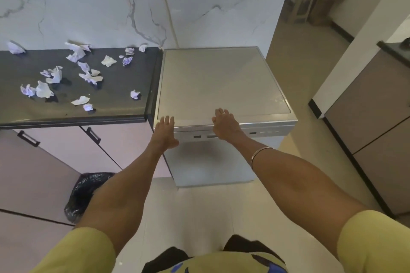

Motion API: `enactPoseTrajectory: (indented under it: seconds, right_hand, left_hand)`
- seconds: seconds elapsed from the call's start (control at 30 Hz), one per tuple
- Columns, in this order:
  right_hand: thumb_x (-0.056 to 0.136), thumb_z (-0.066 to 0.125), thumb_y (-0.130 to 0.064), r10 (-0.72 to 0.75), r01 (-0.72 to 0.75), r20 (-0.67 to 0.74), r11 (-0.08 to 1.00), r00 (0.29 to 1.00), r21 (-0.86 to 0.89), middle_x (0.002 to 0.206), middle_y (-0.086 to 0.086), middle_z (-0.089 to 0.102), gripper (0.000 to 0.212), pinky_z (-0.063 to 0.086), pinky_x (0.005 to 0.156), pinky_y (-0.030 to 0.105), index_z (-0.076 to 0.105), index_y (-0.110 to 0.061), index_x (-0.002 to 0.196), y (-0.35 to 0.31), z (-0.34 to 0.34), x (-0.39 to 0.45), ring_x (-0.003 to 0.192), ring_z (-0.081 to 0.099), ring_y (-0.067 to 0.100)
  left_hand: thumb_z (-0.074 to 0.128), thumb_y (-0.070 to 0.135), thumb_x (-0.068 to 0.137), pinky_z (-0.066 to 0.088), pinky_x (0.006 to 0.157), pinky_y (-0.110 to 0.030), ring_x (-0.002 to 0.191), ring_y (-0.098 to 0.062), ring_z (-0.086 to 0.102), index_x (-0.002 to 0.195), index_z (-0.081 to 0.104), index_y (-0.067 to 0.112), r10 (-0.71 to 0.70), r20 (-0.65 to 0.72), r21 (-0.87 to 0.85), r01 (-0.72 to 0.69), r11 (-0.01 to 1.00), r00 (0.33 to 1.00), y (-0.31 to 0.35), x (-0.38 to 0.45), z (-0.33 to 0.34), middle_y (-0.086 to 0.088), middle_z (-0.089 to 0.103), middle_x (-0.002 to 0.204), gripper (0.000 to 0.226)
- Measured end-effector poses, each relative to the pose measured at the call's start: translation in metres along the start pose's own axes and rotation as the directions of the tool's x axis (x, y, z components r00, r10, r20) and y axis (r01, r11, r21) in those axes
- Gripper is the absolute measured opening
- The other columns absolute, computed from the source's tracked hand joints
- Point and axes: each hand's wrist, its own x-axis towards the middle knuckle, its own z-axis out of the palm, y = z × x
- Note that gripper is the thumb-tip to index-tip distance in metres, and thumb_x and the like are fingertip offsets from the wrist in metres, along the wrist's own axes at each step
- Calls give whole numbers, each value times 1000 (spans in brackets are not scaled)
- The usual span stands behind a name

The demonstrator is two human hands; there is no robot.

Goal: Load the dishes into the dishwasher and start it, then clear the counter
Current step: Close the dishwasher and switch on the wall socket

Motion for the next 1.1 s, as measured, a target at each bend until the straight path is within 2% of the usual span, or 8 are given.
enactPoseTrajectory:
  seconds: [0.1,0.23,0.37,0.5,0.63,0.73,0.9,1.1]
  right_hand:
    - [101,36,-16,-38,39,-61,999,997,12,134,19,49,36,36,103,42,45,2,131,4,22,-2,123,45,34]
    - [104,35,-19,-56,62,-111,997,992,51,147,20,41,45,29,112,43,37,4,142,7,43,-2,136,37,37]
    - [104,32,-20,-85,94,-138,994,987,53,152,20,36,47,27,115,45,35,3,145,8,64,8,140,33,37]
    - [100,37,-15,-105,103,-206,994,973,-21,141,18,47,40,33,104,42,43,1,136,21,87,17,128,43,35]
    - [100,40,-17,-161,151,-327,987,931,-55,148,17,44,48,28,116,42,38,0,145,40,104,13,138,38,34]
    - [100,41,-24,-179,166,-336,984,925,-67,152,14,38,55,23,120,43,33,-2,149,42,115,10,142,33,32]
    - [100,43,-28,-130,129,-366,991,922,-27,155,10,36,58,18,122,43,30,-4,151,36,116,8,145,28,28]
    - [99,45,-29,-132,132,-412,991,902,-29,154,11,38,59,18,123,42,32,-4,151,38,120,7,145,30,28]
  left_hand:
    - [80,30,79,5,122,-45,151,-33,2,157,6,8,82,-85,81,-75,994,993,-14,6,18,-13,6,164,110]
    - [85,34,73,5,122,-46,149,-35,15,156,5,9,155,-168,191,-122,974,974,-25,13,39,-15,18,161,119]
    - [83,16,75,10,123,-46,150,-37,8,156,9,9,186,-286,210,-128,969,940,-32,15,64,-17,13,162,110]
    - [77,7,81,15,123,-44,150,-34,14,156,17,12,212,-422,187,-144,972,881,-39,16,77,-14,21,161,97]
    - [74,-2,80,21,120,-43,146,-32,25,154,24,14,231,-552,192,-147,970,801,-42,23,89,-11,33,157,91]
    - [75,0,80,24,120,-44,145,-33,28,154,26,13,232,-594,189,-147,971,771,-42,25,96,-12,36,155,89]
    - [75,3,81,25,120,-44,145,-33,29,153,28,14,238,-624,176,-163,971,744,-42,28,97,-11,36,155,87]
    - [75,10,78,34,112,-41,136,-28,41,143,46,19,247,-684,156,-193,969,686,-47,36,93,-3,50,145,72]
